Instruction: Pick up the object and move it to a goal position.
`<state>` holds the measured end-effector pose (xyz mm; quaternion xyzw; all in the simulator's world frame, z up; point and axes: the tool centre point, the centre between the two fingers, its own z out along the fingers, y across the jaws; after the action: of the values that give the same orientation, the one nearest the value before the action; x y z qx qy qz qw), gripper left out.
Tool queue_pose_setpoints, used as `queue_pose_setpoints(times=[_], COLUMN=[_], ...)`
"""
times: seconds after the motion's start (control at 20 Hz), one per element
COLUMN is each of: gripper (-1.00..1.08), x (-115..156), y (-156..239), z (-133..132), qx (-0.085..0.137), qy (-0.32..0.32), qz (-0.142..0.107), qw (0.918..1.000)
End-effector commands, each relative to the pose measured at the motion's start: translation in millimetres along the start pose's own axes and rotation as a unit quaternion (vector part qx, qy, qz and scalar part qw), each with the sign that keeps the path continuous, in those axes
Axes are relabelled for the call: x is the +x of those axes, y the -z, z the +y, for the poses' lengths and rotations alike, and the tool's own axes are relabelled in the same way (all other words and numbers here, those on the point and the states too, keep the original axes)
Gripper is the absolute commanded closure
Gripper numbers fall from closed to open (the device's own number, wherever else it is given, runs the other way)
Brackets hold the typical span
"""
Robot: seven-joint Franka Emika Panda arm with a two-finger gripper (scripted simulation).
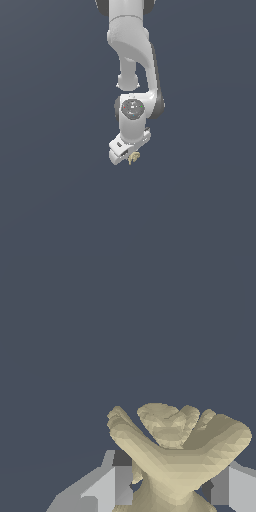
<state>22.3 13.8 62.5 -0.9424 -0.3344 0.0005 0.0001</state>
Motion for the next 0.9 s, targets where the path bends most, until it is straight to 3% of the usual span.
queue_pose_setpoints(times=[0.0,0.85], gripper=[1.08,1.08], x=[-8,-96], y=[12,148], z=[1,7], qx=[-0.001,0.0], qy=[0.0,0.0], qz=[0.0,0.0], qw=[1.0,1.0])
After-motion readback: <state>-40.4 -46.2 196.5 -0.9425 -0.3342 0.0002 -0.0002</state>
